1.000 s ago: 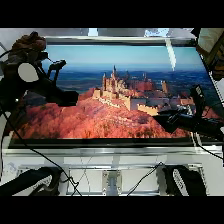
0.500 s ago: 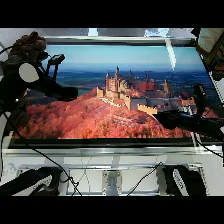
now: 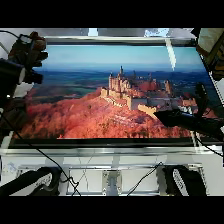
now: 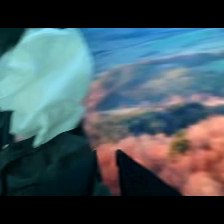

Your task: Fold the shirts.

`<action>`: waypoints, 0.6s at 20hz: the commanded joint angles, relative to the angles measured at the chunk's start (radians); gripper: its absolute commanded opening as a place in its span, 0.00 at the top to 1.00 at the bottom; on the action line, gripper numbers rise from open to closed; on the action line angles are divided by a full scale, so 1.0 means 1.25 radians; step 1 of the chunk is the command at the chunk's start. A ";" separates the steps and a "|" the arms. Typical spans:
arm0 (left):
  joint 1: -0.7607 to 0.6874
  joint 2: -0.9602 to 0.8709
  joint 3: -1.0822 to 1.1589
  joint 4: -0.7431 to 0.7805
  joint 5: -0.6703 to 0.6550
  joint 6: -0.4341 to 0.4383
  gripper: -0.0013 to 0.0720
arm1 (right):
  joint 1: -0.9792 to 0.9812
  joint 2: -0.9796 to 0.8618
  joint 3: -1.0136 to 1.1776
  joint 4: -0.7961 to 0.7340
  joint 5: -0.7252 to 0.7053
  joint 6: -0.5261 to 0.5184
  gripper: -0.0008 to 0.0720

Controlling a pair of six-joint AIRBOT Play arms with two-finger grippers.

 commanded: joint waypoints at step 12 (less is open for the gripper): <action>0.458 -0.258 0.001 -0.297 0.023 0.058 0.25 | 0.000 0.000 0.000 -0.017 -0.047 0.179 0.49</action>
